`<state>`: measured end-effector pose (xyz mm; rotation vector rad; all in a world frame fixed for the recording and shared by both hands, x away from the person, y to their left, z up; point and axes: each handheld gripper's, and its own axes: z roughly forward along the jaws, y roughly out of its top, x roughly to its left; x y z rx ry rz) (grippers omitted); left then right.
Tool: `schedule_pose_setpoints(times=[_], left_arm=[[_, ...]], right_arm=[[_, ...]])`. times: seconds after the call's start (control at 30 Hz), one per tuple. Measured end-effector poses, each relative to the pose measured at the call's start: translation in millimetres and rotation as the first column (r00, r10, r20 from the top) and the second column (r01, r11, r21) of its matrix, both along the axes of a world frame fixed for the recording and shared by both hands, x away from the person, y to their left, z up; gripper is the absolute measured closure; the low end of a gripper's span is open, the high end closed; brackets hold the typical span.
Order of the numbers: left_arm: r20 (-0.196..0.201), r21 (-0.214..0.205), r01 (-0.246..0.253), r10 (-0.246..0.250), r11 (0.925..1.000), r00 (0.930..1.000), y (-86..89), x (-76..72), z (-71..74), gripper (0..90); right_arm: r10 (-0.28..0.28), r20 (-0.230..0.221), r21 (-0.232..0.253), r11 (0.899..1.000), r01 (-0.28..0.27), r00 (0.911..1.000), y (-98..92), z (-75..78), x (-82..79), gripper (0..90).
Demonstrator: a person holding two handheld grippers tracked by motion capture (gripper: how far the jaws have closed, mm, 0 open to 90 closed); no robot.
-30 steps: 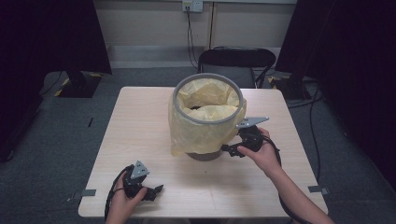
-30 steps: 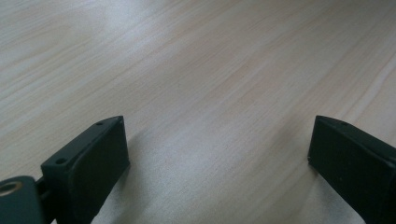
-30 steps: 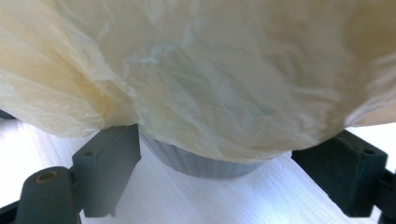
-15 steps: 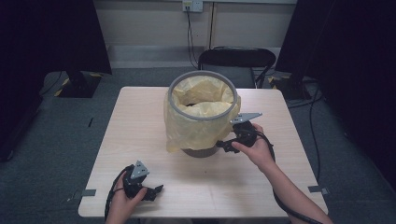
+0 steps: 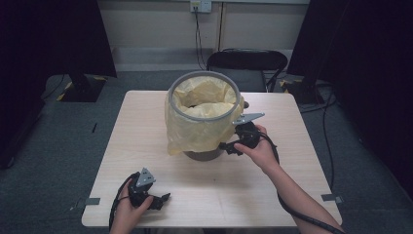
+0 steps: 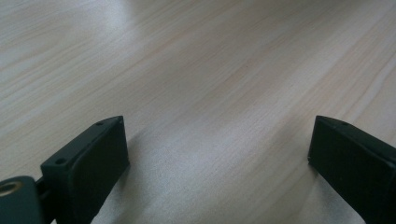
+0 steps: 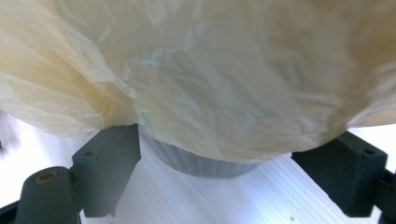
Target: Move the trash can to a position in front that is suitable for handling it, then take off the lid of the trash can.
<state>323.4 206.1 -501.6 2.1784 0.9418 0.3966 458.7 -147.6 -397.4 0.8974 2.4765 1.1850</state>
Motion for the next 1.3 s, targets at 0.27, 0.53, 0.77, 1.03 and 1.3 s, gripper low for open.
schedule_pose_setpoints(times=[0.27, 0.53, 0.77, 1.03, 1.3], left_arm=[[0.0, 0.002, -0.001, 0.001, 1.0, 1.0, 0.0, -0.1, 0.1, 4.2], [0.0, 0.001, 0.0, 0.0, 1.0, 1.0, 0.0, 0.0, 0.1, 4.2], [-0.001, 0.001, 0.0, 0.0, 1.0, 1.0, 0.0, 0.0, 0.1, 4.1], [0.0, 0.002, 0.0, 0.0, 1.0, 1.0, 0.0, 0.0, 0.1, 4.2], [0.001, 0.006, 0.0, 0.0, 1.0, 1.0, 0.1, 0.0, 0.3, 4.1]], right_arm=[[0.005, 0.0, 0.003, 1.0, -0.005, 1.0, 12.0, -0.4, 7.2, 14.7], [0.019, -0.005, 0.022, 1.0, -0.018, 0.9998, 20.4, -1.2, 13.4, 14.7], [0.024, 0.007, -0.015, 1.0, -0.024, 0.9997, 20.0, -0.3, 12.2, 14.7], [0.028, -0.008, -0.032, 0.999, -0.029, 0.9996, 8.3, 2.9, 5.2, 14.8], [0.043, -0.017, -0.078, 0.996, -0.044, 0.9989, -4.1, 16.0, -6.1, 14.8]])
